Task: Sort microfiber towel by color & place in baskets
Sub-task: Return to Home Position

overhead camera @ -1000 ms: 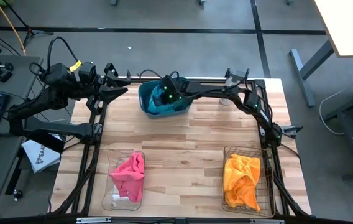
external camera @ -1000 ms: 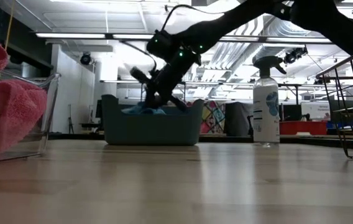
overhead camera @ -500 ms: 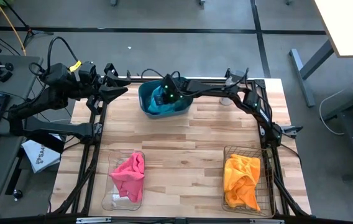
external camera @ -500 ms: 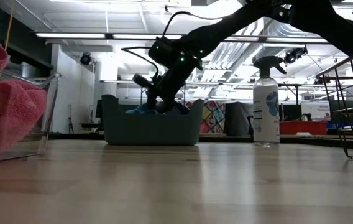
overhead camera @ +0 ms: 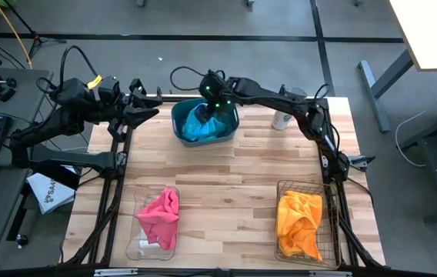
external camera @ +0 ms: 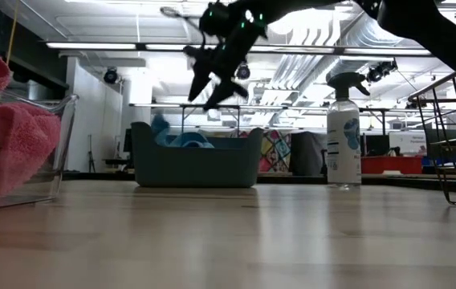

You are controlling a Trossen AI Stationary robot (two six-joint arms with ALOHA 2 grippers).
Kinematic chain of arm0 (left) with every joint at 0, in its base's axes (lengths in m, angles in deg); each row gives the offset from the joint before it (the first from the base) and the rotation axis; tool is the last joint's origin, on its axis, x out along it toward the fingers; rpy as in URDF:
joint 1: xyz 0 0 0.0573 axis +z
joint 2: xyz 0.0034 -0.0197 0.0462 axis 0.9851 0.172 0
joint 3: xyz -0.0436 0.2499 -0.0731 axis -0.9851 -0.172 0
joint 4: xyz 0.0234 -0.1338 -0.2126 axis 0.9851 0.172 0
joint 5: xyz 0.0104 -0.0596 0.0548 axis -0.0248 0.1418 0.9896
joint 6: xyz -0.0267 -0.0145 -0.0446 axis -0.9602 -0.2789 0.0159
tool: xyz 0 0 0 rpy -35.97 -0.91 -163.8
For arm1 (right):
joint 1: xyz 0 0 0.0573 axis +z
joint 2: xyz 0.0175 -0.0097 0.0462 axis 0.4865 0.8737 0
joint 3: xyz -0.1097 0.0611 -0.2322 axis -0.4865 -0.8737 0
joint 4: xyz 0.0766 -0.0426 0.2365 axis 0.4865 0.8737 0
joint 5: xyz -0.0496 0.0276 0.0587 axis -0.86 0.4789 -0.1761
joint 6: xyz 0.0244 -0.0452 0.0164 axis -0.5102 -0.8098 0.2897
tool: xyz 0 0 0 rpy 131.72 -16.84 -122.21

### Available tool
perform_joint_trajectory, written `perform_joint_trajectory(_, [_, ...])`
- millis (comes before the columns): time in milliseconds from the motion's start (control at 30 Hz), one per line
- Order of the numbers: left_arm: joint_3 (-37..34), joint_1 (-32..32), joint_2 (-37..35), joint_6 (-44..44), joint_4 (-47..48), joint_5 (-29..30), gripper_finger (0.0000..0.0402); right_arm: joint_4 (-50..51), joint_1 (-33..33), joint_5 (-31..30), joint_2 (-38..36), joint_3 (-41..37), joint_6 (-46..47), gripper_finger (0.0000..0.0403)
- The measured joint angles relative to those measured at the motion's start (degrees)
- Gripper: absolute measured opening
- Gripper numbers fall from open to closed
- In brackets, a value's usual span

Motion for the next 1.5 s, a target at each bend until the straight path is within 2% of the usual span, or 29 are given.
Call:
perform_joint_trajectory(167, [-0.02,-0.04,0.0,3.62,3.32,0.0,0.0125,11.96,2.74,-4.69,-0.77,7.27,-13.02,0.0218])
perform_joint_trajectory(333, [-3.3,-0.02,0.01,7.44,3.62,0.0,0.0125,14.35,3.89,-6.73,-8.91,-0.6,-16.99,0.0203])
perform_joint_trajectory(433, [-7.41,0.16,0.0,9.02,-0.47,0.31,0.0125,13.44,3.97,-7.85,-15.64,-10.03,-17.49,0.0188])
perform_joint_trajectory(567, [-16.34,0.96,0.04,7.96,-12.04,0.46,0.0124,8.65,3.66,-8.32,-27.52,-27.2,-14.44,0.0151])
perform_joint_trajectory(700, [-27.39,3.75,0.0,3.59,-26.32,0.89,0.0116,1.98,3.69,-9.68,-41.2,-45.49,-5.33,0.0084])
perform_joint_trajectory(800, [-36.16,6.73,0.07,-2.15,-35.06,2.91,0.0098,-1.92,4.26,-9.49,-51.01,-56.31,2.26,0.0021])
perform_joint_trajectory(867, [-41.58,8.67,0.06,-6.43,-42.13,3.08,0.0082,-3.41,5.07,-9.18,-56.93,-61.54,5.97,0.0009])
perform_joint_trajectory(933, [-46.58,9.93,-0.02,-10.71,-48.5,3.1,0.006,-4.5,5.71,-9.19,-62.02,-65.24,8.31,0.0016])
perform_joint_trajectory(1067, [-55.17,9.83,0.0,-16.34,-55.0,7.1,0.0009,-6.85,6.57,-9.2,-69.88,-69.23,8.89,0.0004])
perform_joint_trajectory(1167, [-59.39,7.5,0.0,-18.42,-57.97,13.26,0.0006,-6.43,6.73,-8.41,-73.01,-70.39,6.96,0.0007])
perform_joint_trajectory(1367, [-59.95,-0.98,0.0,-16.98,-58.1,24.63,0.0001,-5.4,6.72,-7.67,-75.43,-70.59,9.4,0.0002])
perform_joint_trajectory(1500, [-59.19,-8.52,0.0,-14.41,-58.14,27.9,0.0,-5.4,6.72,-7.67,-75.4,-70.59,6.1,0.0001])
